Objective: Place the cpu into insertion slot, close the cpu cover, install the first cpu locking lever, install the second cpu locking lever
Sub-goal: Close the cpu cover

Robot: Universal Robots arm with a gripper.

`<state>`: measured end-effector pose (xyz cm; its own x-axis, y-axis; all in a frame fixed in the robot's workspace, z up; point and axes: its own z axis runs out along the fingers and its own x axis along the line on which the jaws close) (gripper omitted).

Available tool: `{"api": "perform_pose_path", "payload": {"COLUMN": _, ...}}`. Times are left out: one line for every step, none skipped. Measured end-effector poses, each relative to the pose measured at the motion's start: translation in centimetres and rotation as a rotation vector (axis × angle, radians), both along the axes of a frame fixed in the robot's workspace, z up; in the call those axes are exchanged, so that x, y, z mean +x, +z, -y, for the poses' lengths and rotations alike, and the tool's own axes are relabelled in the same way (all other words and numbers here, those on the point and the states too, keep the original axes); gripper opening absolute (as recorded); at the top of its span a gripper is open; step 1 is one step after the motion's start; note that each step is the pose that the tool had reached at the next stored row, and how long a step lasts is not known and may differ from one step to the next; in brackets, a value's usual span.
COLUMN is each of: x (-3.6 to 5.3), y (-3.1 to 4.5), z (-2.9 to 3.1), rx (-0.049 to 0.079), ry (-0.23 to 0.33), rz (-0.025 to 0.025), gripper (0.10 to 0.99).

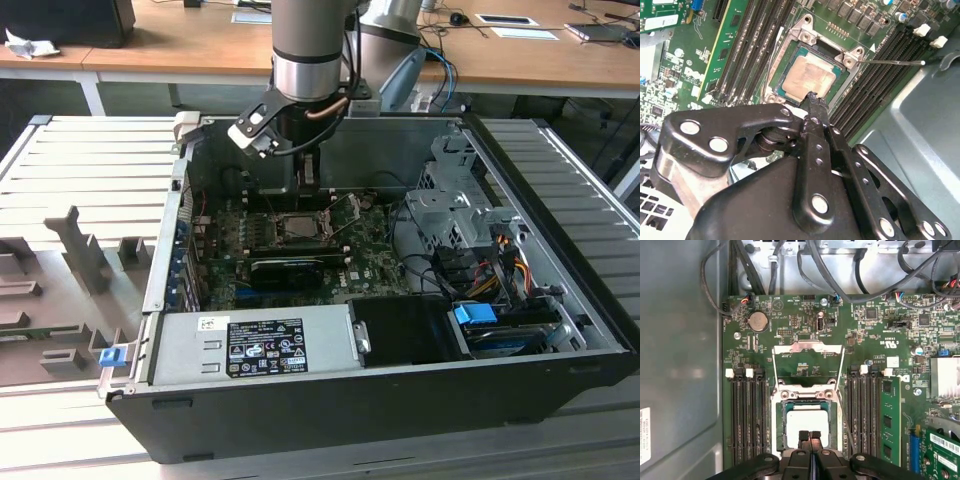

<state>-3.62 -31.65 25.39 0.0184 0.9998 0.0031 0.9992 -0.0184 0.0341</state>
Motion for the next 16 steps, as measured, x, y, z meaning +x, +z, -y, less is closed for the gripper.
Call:
{"api": "perform_pose_path", "payload": {"x": 0.00, "y": 0.08, "z": 0.00, "rx": 0.000, "ry": 0.000, "rz": 0.0000, "gripper": 0.106}}
{"api": "perform_pose_path", "payload": {"x": 0.00, "y": 0.17, "z": 0.00, "rx": 0.000, "ry": 0.000, "rz": 0.0001, "gripper": 0.106}}
{"api": "perform_pose_path", "payload": {"x": 0.00, "y": 0.21, "z": 0.00, "rx": 0.000, "ry": 0.000, "rz": 0.0000, "gripper": 0.106}}
{"api": "perform_pose_path", "payload": {"x": 0.00, "y": 0.23, "z": 0.00, "rx": 0.000, "ry": 0.000, "rz": 0.0001, "gripper": 0.106}}
{"api": "perform_pose_path", "payload": {"x": 0.00, "y": 0.31, "z": 0.00, "rx": 0.000, "ry": 0.000, "rz": 0.0000, "gripper": 0.106}}
{"api": "perform_pose_path", "payload": {"x": 0.00, "y": 0.46, "z": 0.00, "rx": 0.000, "ry": 0.000, "rz": 0.0000, "gripper": 0.106}}
{"api": "perform_pose_path", "payload": {"x": 0.00, "y": 0.54, "z": 0.00, "rx": 0.000, "ry": 0.000, "rz": 0.0000, "gripper": 0.106}}
{"api": "perform_pose_path", "payload": {"x": 0.00, "y": 0.56, "z": 0.00, "rx": 0.000, "ry": 0.000, "rz": 0.0001, "gripper": 0.106}}
{"api": "perform_pose_path", "payload": {"x": 0.10, "y": 0.57, "z": -0.01, "rx": 0.000, "ry": 0.000, "rz": 0.0001, "gripper": 0.106}}
{"api": "perform_pose_path", "payload": {"x": 0.25, "y": 0.59, "z": 0.00, "rx": 0.000, "ry": 0.000, "rz": -0.0001, "gripper": 0.106}}
{"api": "perform_pose_path", "payload": {"x": 0.54, "y": 0.61, "z": 0.00, "rx": 0.000, "ry": 0.000, "rz": -0.0001, "gripper": 0.106}}
{"api": "perform_pose_path", "payload": {"x": 0.76, "y": 0.66, "z": 0.00, "rx": 0.000, "ry": 0.000, "rz": 0.0000, "gripper": 0.106}}
{"api": "perform_pose_path", "payload": {"x": 0.82, "y": 0.75, "z": 0.00, "rx": 0.000, "ry": 0.000, "rz": 0.0000, "gripper": 0.106}}
{"api": "perform_pose_path", "payload": {"x": 0.85, "y": 0.87, "z": 0.00, "rx": 0.000, "ry": 0.000, "rz": 0.0000, "gripper": 0.106}}
{"api": "perform_pose_path", "payload": {"x": 0.88, "y": 1.02, "z": 0.00, "rx": 0.000, "ry": 0.000, "rz": 0.0000, "gripper": 0.106}}
{"api": "perform_pose_path", "payload": {"x": 0.92, "y": 1.09, "z": 0.00, "rx": 0.000, "ry": 0.000, "rz": 0.0001, "gripper": 0.106}}
